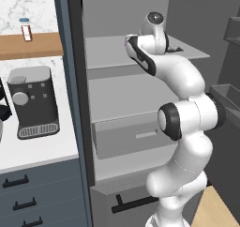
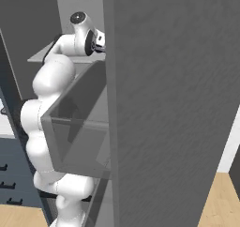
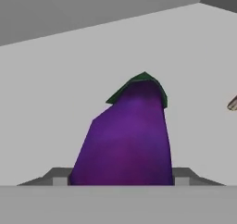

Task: Place one eggplant and one fish in each tupperware on the nearby counter, to pack two identical lunches.

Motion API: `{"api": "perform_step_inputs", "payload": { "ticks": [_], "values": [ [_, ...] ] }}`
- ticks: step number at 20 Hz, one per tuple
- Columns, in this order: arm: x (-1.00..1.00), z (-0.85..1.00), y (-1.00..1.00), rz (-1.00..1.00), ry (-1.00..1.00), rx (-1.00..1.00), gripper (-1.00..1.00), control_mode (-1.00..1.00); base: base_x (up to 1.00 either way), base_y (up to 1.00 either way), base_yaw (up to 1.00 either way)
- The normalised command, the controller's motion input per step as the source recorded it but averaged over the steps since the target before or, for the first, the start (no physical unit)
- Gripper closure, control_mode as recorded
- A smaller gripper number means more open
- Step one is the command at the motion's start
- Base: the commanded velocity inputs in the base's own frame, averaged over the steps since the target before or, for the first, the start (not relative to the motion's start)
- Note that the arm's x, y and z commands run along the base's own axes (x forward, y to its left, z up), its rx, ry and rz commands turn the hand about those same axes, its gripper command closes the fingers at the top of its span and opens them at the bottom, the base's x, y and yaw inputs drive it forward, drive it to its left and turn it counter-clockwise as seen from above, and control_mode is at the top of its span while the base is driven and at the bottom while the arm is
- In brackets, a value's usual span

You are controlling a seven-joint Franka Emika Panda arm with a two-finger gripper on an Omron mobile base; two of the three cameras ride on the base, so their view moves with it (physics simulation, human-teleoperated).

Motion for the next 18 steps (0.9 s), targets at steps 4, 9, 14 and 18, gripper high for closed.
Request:
{"api": "perform_step_inputs", "payload": {
  "ticks": [4,9,14,18],
  "values": [
    [-0.72,-0.16,0.21,0.0,0.0,-0.01,1.0,-1.0,0.0,0.0,0.0],
    [-1.0,0.0,0.03,0.0,0.0,0.0,1.0,-1.0,0.0,0.0,0.0],
    [-1.0,0.0,0.1,0.0,0.01,0.0,1.0,-1.0,0.0,0.0,0.0],
    [-1.0,0.0,0.09,0.0,0.06,0.0,1.0,-1.0,0.0,0.0,0.0]
  ]
}}
